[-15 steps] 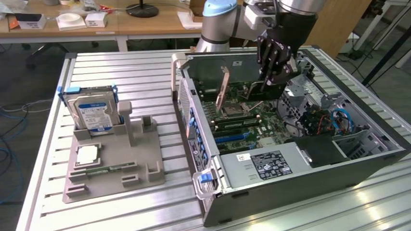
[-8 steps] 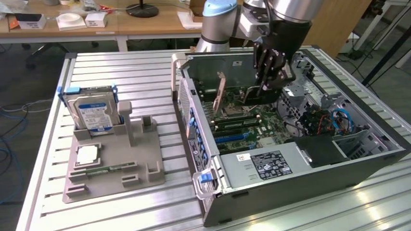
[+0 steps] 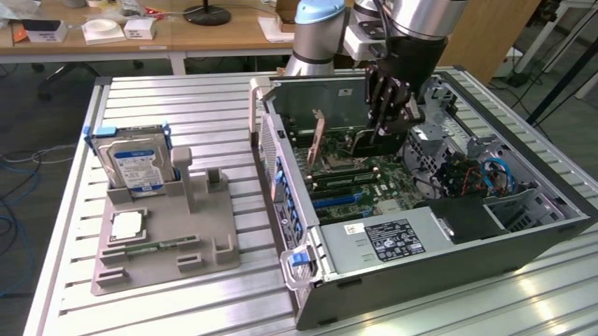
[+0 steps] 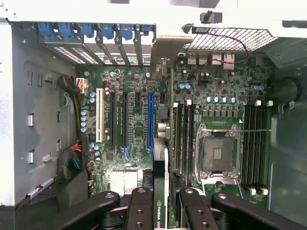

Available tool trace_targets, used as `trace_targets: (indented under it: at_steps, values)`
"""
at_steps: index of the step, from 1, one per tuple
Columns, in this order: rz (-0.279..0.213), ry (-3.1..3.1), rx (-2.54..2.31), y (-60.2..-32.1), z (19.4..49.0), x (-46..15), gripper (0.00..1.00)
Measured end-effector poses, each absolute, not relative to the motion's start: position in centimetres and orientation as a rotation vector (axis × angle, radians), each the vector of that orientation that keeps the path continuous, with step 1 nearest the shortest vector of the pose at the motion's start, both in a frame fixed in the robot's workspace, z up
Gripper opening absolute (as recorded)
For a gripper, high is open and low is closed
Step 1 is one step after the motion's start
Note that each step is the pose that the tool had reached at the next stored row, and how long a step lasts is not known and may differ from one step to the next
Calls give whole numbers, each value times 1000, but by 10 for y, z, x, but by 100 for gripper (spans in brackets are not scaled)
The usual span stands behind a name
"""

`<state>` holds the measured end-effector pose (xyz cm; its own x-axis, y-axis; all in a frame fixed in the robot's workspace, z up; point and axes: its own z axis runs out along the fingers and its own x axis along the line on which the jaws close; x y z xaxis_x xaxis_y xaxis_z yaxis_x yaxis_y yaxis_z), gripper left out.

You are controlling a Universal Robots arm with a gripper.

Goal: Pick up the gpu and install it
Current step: 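Insert the gpu into the slot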

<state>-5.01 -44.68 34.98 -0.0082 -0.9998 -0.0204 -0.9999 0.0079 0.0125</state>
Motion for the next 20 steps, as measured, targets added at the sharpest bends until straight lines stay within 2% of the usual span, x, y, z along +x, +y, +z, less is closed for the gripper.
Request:
trace_targets:
  at_steps: [20]
  values:
    - [36, 2220, -2213, -449, 320, -55, 26]
